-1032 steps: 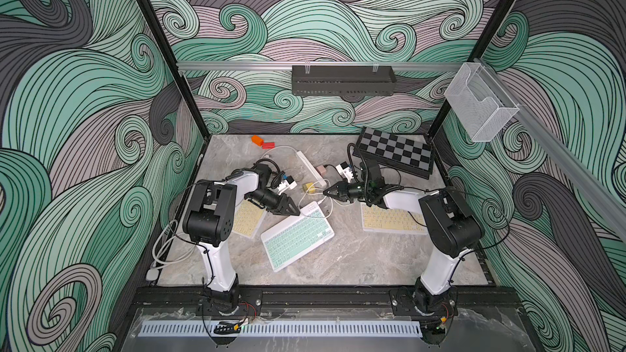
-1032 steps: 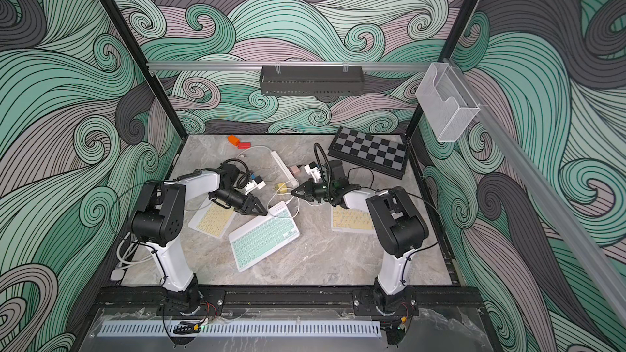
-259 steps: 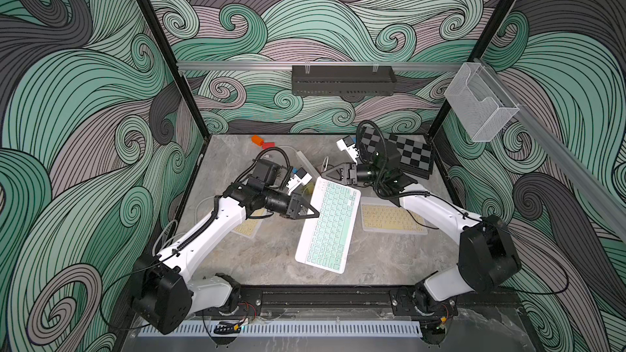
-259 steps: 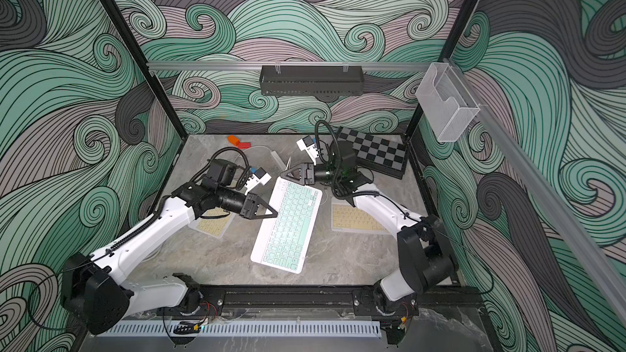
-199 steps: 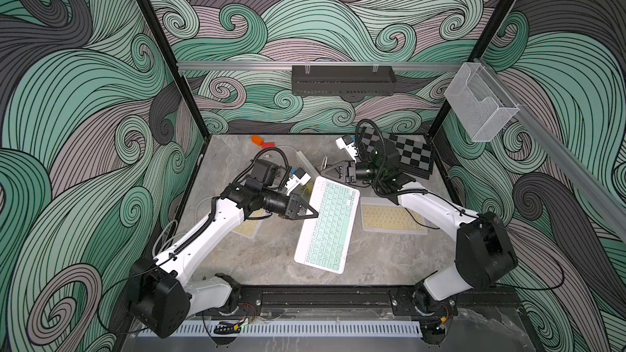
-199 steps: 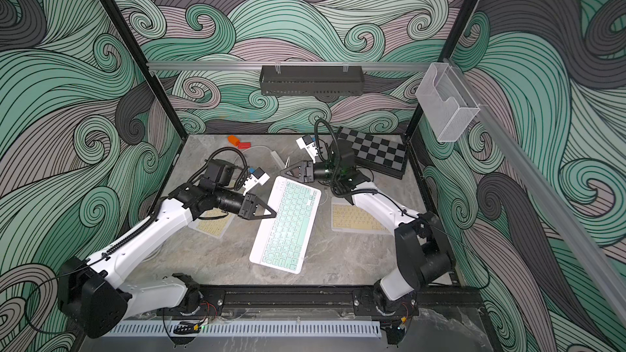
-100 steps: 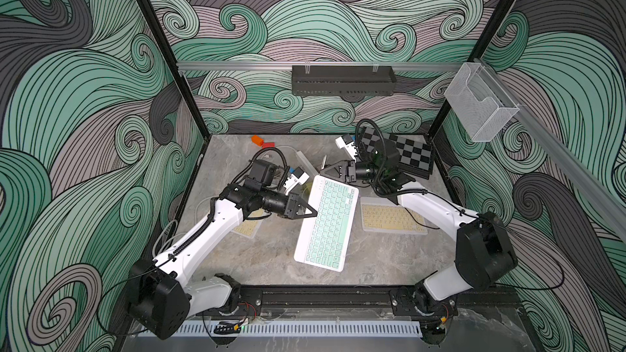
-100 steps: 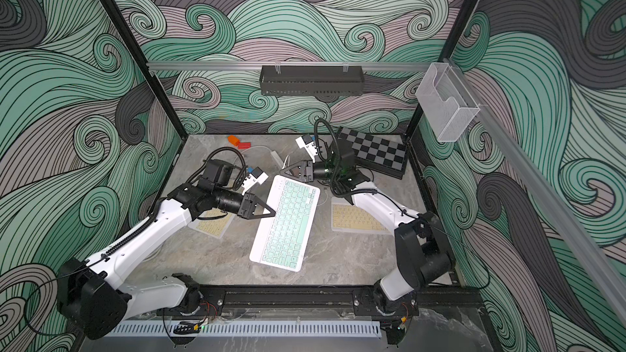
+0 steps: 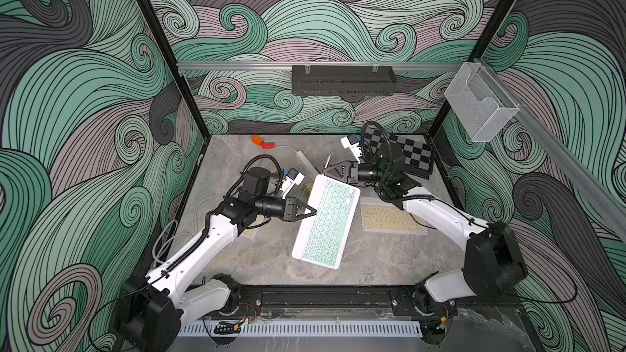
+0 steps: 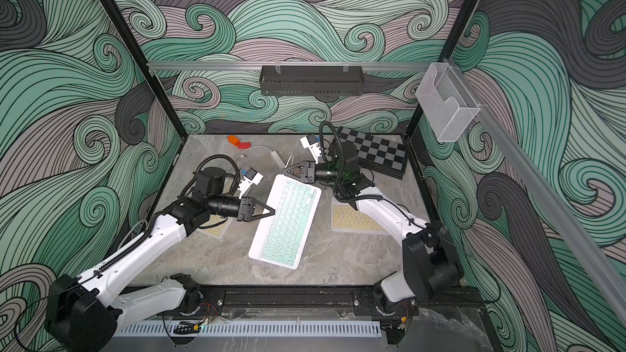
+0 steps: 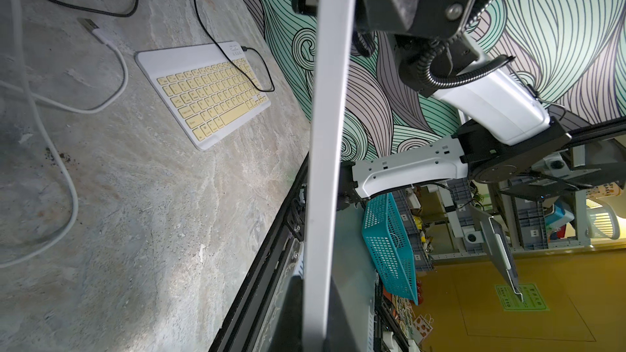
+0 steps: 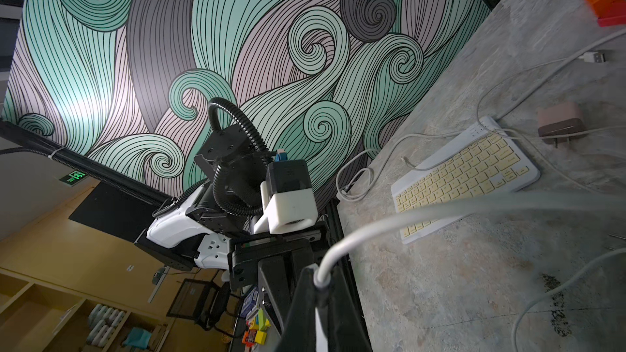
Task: Unplug the wireless keyboard
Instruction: Remove the power cord from the keyboard.
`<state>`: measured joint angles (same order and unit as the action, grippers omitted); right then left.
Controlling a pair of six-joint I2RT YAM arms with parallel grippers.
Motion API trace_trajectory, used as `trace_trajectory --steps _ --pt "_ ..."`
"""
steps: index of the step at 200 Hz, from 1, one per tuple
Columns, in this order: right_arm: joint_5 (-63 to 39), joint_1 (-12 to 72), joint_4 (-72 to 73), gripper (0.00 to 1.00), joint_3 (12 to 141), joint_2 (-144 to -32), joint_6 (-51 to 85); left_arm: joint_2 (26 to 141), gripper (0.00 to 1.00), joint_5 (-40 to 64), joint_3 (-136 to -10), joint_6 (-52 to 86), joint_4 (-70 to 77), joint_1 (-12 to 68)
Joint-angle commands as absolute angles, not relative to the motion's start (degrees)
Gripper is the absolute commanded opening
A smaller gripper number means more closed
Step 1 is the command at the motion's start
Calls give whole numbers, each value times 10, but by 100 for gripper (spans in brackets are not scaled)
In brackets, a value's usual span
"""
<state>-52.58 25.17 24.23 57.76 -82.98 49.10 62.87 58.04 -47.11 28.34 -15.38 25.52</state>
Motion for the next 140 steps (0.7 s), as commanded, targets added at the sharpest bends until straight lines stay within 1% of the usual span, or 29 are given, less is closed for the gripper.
trace_trajectory --steps 1,35,59,81,140 --pt "-367 188 342 0 587 -779 497 618 0 576 -441 336 -259 252" --pt "-323 186 343 0 567 -758 474 613 0 569 -436 362 -236 252" --pt "-319 187 347 0 567 -765 474 605 0 566 -426 395 -197 252" --pt "-304 186 361 0 562 -770 486 598 0 554 -426 401 -203 253" --pt "-213 177 369 0 536 -751 502 579 0 540 -406 436 -190 253"
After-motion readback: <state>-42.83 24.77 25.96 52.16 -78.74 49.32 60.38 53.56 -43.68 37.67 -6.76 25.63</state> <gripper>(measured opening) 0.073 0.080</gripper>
